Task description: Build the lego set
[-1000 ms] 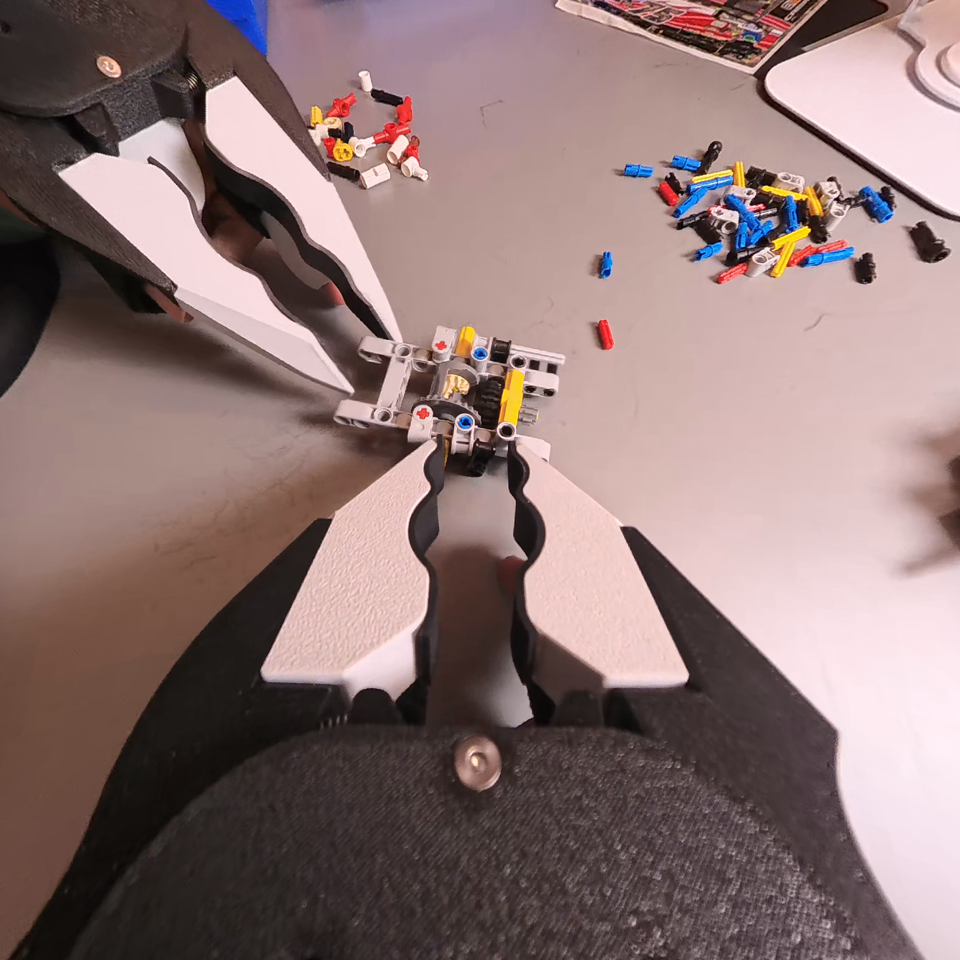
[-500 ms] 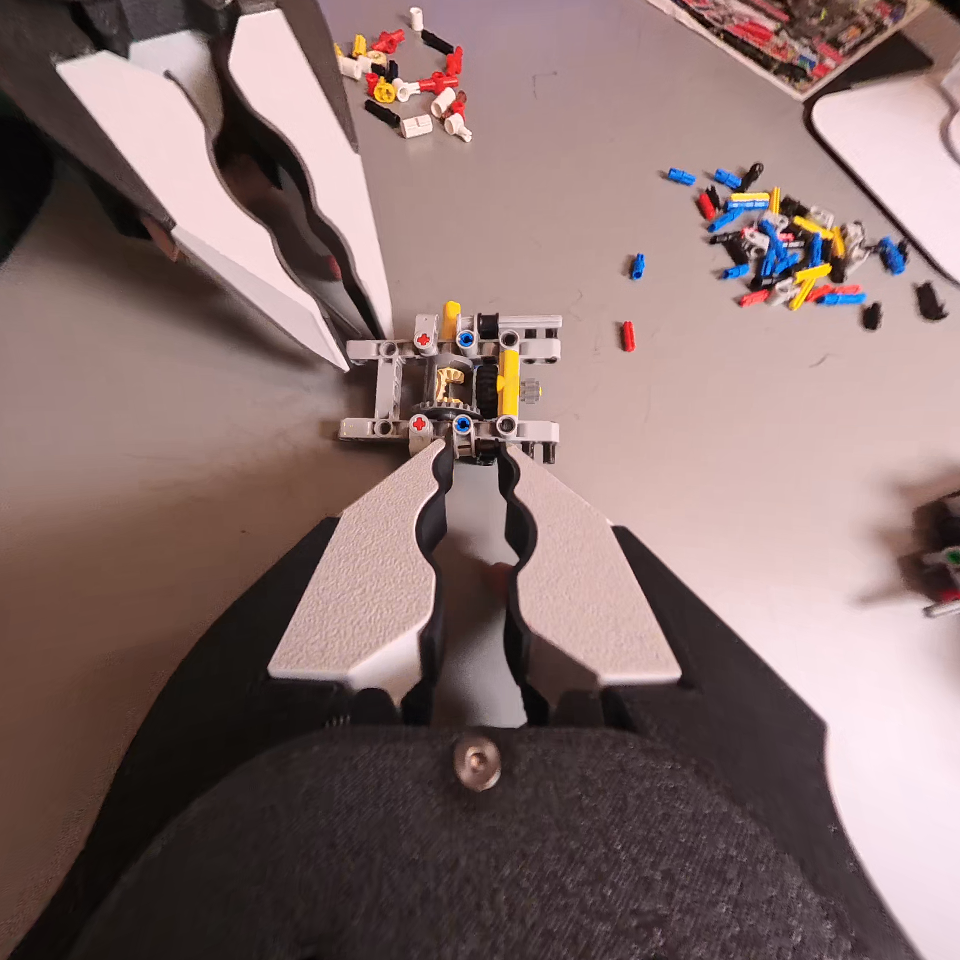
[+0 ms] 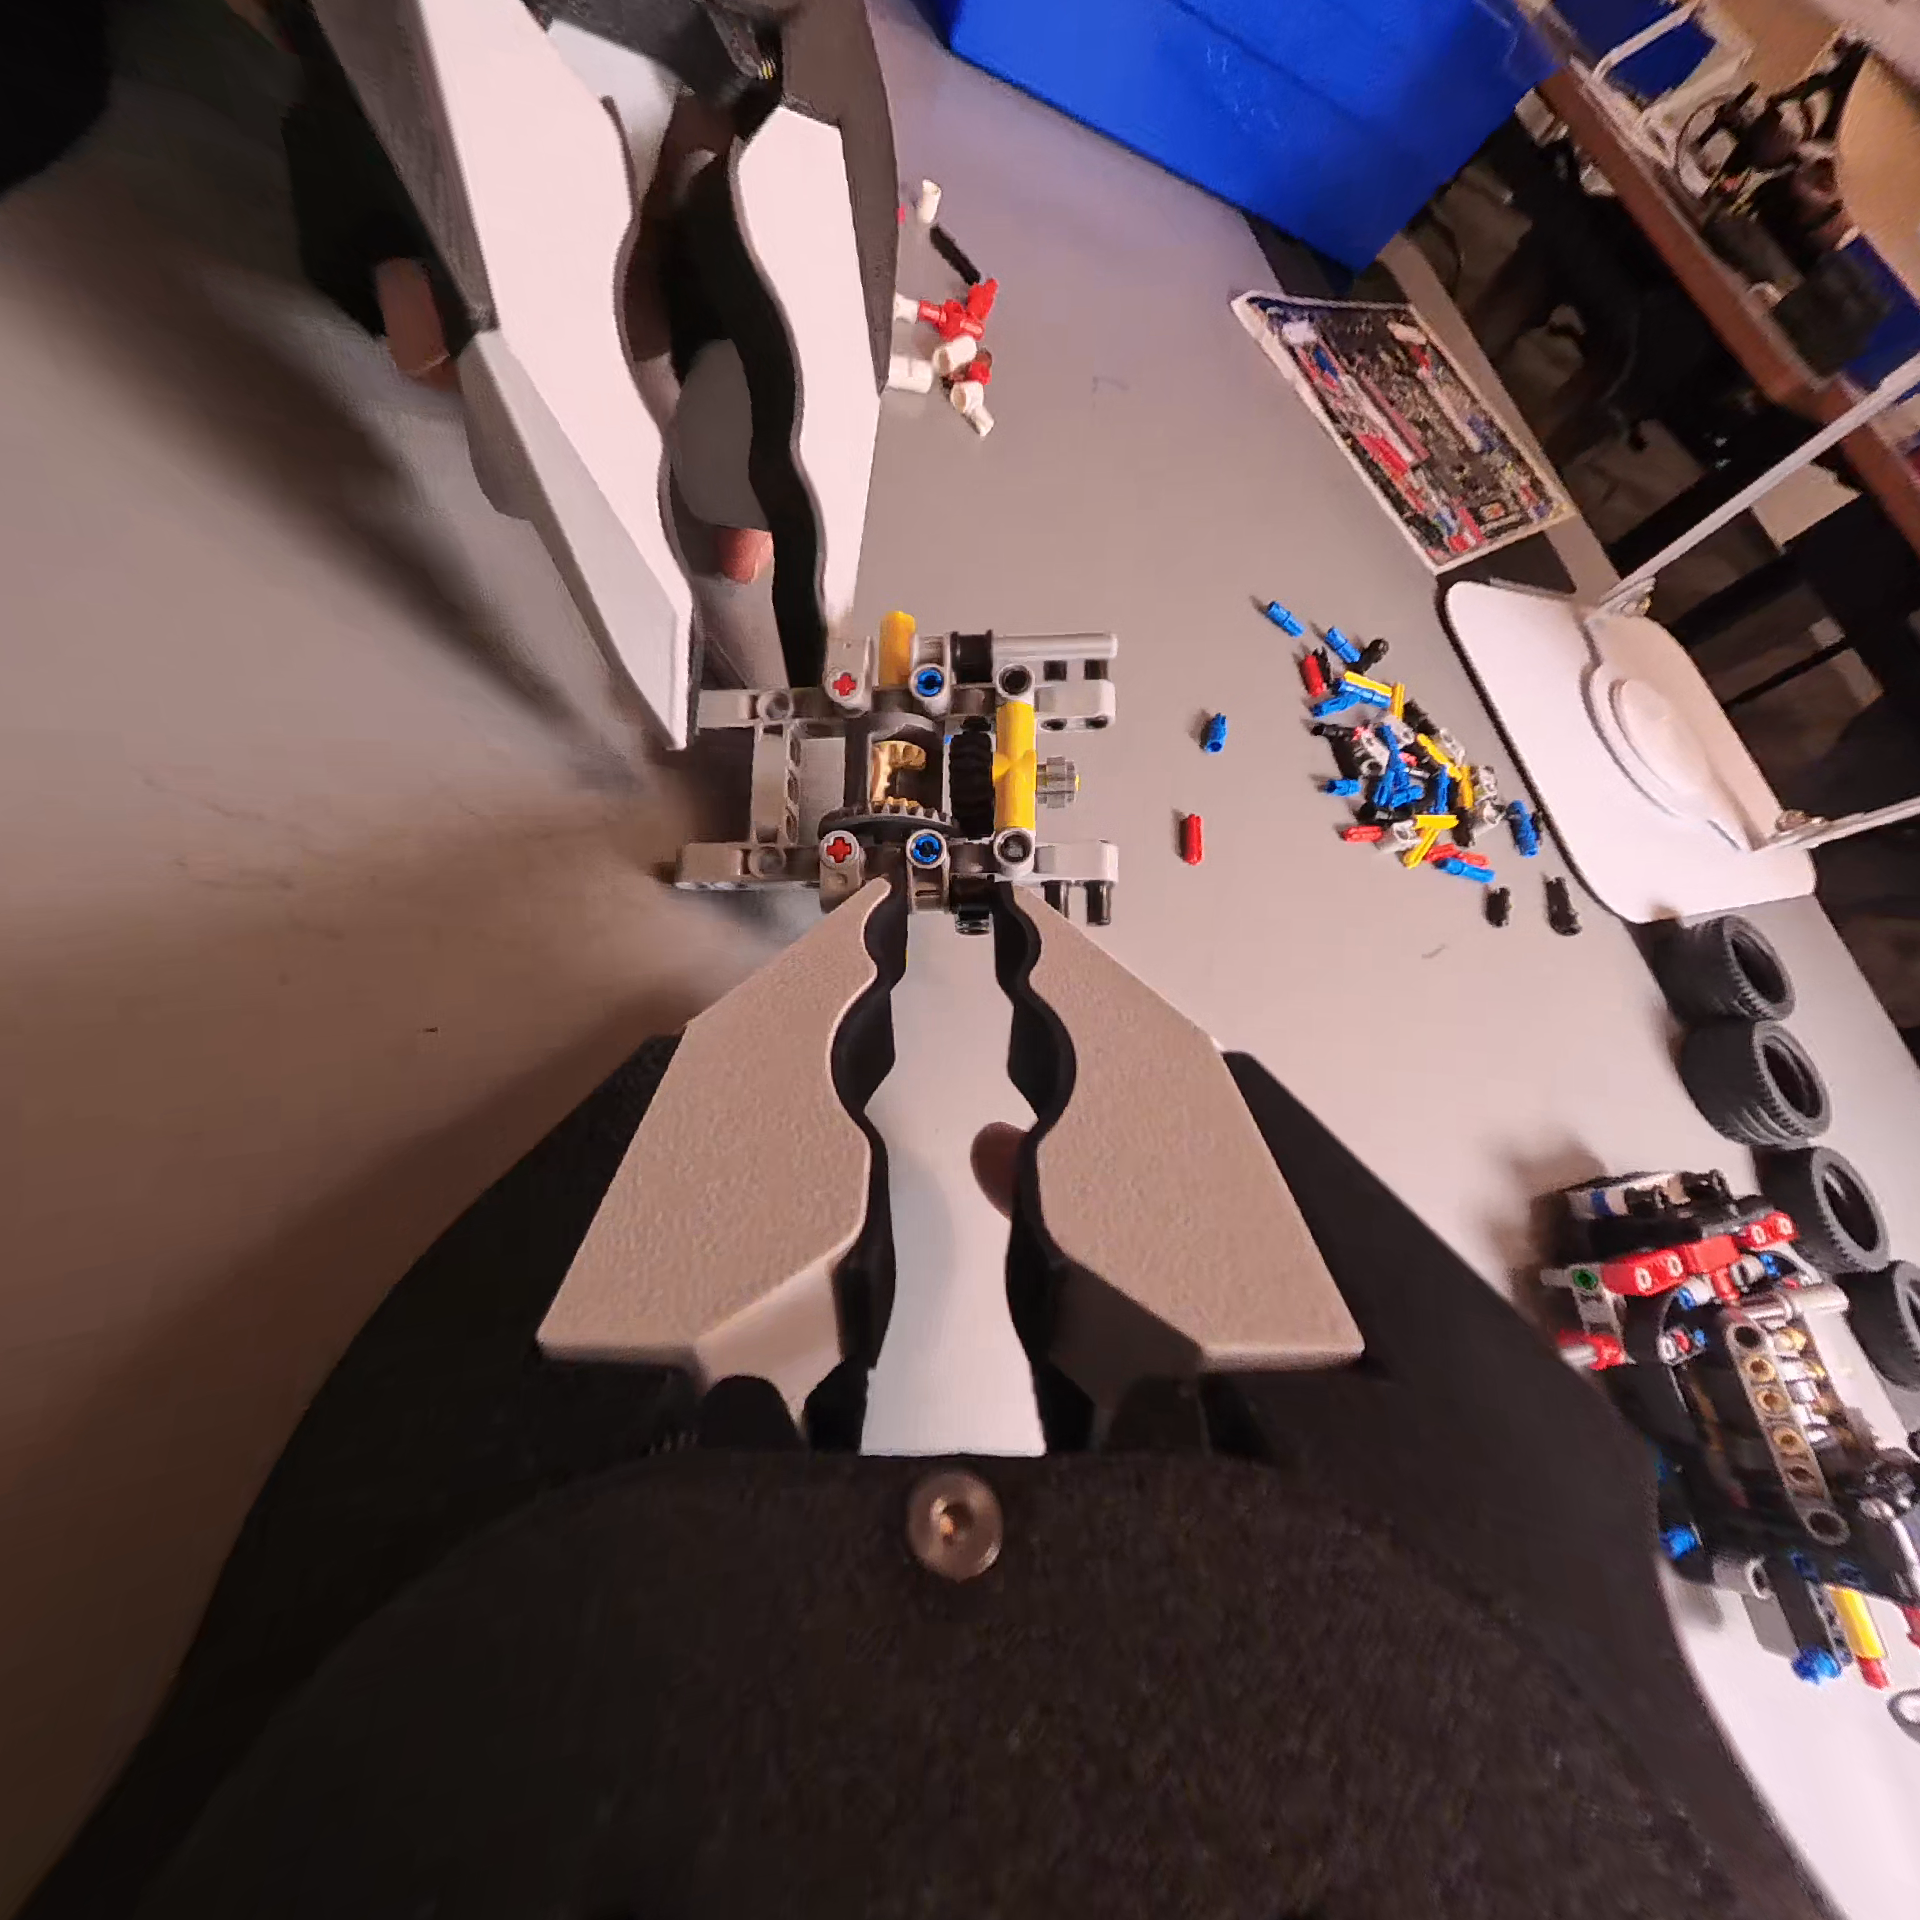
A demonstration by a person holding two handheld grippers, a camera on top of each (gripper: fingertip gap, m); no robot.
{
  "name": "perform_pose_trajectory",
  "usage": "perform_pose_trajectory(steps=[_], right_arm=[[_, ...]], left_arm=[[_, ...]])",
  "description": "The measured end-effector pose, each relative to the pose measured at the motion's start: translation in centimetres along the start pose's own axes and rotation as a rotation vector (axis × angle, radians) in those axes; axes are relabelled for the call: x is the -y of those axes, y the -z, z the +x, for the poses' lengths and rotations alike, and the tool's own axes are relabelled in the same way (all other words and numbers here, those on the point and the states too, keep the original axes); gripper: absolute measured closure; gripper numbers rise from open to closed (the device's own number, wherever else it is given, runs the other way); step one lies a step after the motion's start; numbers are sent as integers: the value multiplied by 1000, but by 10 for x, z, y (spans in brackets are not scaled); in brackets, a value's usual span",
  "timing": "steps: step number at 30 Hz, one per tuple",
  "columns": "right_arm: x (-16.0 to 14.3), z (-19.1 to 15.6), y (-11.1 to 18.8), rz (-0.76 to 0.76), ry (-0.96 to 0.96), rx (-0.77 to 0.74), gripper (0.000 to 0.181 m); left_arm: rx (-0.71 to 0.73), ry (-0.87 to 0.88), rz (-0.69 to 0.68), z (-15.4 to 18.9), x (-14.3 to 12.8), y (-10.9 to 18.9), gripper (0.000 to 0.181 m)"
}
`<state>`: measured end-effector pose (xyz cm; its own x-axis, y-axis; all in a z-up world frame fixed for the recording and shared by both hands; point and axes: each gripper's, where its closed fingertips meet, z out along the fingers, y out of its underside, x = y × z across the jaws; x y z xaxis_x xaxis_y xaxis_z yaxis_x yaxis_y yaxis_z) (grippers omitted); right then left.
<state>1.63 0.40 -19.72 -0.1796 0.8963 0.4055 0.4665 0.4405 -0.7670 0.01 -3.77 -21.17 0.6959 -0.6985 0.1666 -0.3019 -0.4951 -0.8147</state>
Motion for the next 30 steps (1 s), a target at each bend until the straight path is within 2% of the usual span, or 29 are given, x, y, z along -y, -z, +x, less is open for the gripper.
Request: perform_pose_trajectory(steps=[1,6,9,13,17,20,24,30], right_arm=[[2,1,2,16,5,-4,166],[14,-10,6,85,47,52,166],[23,-14,6,106,79,61,166],[32,-18,10,132,111,58,166],[35,-17,14,152,74,59,166],[36,-21,16,171,3,122,163],[40,-27,20,197,-80,200,141],[42,-27,17,194,-52,160,141]], left_arm=[[-32,51,31,0,5,4,155],[-159,339,195,-15,28,21,138],[-274,427,197,-6,34,15,133],[-377,495,171,8,35,6,156],[-438,593,209,9,41,8,157],[-453,655,237,5,43,9,158],[-462,699,270,1,46,11,158],[-481,752,315,-4,48,13,159]])
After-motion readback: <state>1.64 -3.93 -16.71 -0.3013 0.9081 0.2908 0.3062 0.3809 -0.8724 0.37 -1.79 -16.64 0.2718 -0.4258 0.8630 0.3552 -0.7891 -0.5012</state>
